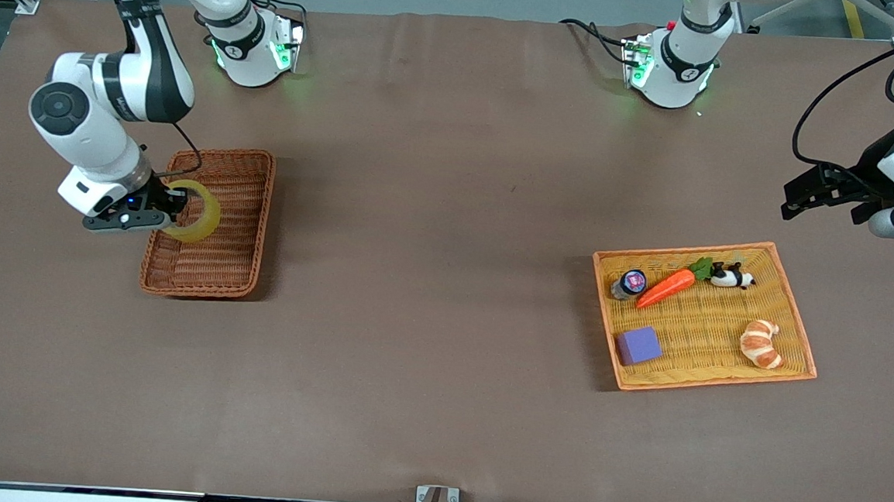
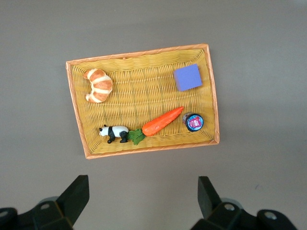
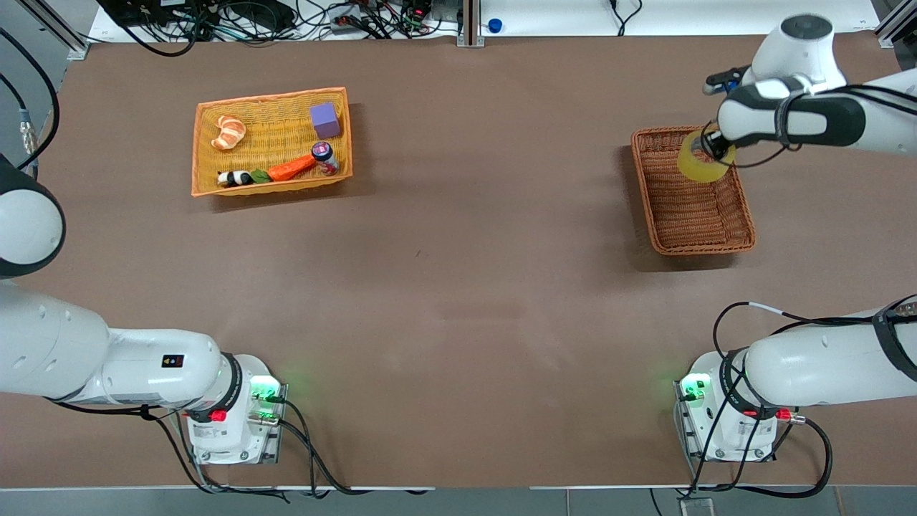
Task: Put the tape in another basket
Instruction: 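Lower the tape roll into the basket with the right gripper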
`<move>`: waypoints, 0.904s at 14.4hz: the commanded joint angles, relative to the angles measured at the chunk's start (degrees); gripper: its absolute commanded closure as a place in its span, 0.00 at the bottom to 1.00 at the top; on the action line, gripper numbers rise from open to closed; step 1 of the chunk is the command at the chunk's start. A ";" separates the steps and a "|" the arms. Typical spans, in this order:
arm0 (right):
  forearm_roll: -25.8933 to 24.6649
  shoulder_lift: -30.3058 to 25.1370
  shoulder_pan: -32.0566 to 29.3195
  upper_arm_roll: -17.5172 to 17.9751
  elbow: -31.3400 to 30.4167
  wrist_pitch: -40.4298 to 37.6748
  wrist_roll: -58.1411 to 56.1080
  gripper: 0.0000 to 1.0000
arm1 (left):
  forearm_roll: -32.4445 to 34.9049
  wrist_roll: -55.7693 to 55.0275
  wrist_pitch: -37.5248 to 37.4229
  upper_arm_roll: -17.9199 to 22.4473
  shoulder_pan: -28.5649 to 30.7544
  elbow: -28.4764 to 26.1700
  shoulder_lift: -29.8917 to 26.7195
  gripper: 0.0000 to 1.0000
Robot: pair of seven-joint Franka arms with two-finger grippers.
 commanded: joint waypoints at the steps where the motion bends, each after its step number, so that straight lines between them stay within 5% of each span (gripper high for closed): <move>1: 1.26 1.39 -0.23 -0.63 -4.41 7.86 -1.38 0.98 | -0.97 1.08 -0.82 0.08 0.22 0.78 -0.06 0.00; 6: 1.26 5.88 -0.06 -0.90 -7.94 16.06 -1.47 0.92 | -0.71 0.99 -0.82 0.08 0.22 0.78 0.11 0.00; 9: 1.26 9.04 -0.05 -0.90 -7.85 19.91 -1.47 0.79 | -0.71 0.73 -0.82 0.08 0.13 0.78 0.20 0.00; 10: 1.26 9.22 0.03 -0.90 -7.85 20.10 -1.30 0.55 | -0.62 0.64 -0.82 0.08 0.13 0.78 0.20 0.00; 11: 1.26 9.05 0.03 -0.90 -7.76 19.76 -1.12 0.19 | -0.71 0.64 -0.82 0.08 0.13 0.78 0.20 0.00; 12: 1.26 8.44 0.03 -0.72 -7.50 19.41 -0.95 0.00 | -0.71 0.55 -0.82 -0.01 0.13 0.78 0.20 0.00; 13: 1.26 7.74 -0.05 -0.64 -7.06 18.27 -0.95 0.00 | -0.62 0.29 -0.82 -0.01 0.05 0.78 0.29 0.00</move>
